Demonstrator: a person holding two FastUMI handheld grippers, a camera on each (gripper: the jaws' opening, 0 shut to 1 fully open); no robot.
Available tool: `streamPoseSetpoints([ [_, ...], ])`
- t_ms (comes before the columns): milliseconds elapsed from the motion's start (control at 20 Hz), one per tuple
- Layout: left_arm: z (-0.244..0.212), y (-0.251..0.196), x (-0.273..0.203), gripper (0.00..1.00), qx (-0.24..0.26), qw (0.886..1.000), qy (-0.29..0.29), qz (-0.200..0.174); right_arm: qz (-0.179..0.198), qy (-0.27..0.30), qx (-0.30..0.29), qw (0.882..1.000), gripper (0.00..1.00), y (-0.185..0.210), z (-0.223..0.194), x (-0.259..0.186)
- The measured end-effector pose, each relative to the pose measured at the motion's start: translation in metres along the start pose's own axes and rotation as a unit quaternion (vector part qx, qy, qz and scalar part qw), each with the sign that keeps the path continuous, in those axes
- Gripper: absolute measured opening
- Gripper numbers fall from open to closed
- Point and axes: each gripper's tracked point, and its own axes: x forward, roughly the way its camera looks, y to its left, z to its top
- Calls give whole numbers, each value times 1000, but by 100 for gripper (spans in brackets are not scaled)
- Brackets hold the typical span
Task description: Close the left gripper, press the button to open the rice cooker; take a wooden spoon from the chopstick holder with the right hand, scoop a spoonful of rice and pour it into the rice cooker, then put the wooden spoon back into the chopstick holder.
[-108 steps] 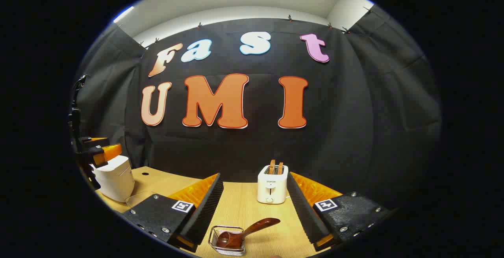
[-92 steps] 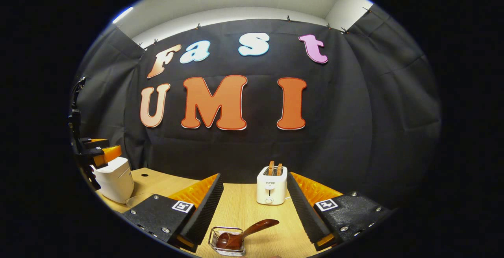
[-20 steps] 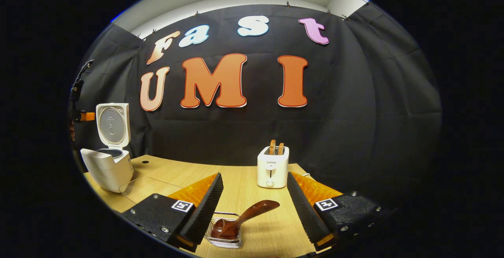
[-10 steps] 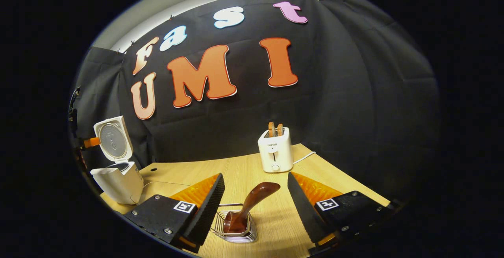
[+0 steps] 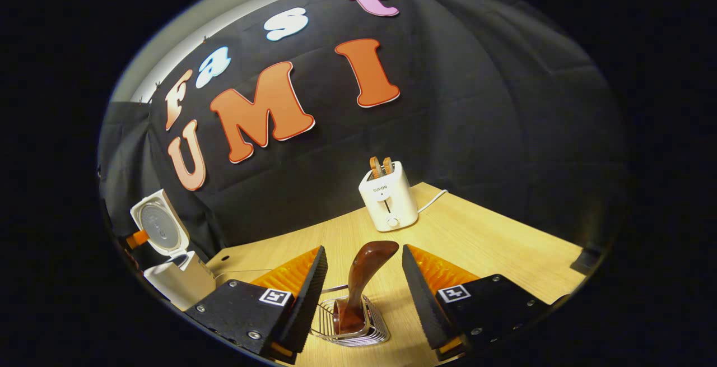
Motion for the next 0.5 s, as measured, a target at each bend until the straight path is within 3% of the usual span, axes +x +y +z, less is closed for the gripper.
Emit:
streamPoseSetpoints([
  [400, -17, 6, -2, 80, -6, 1000, 15, 6, 12, -6, 69, 998, 45, 1, -5, 8],
  [450, -18, 5, -2, 80, -6, 1000, 16, 7, 9, -9, 75, 997, 29, 0, -5, 9],
  [500, -18, 5, -2, 79, -5, 1000, 15, 7, 6, -10, 78, 997, 34, -1, -4, 10],
])
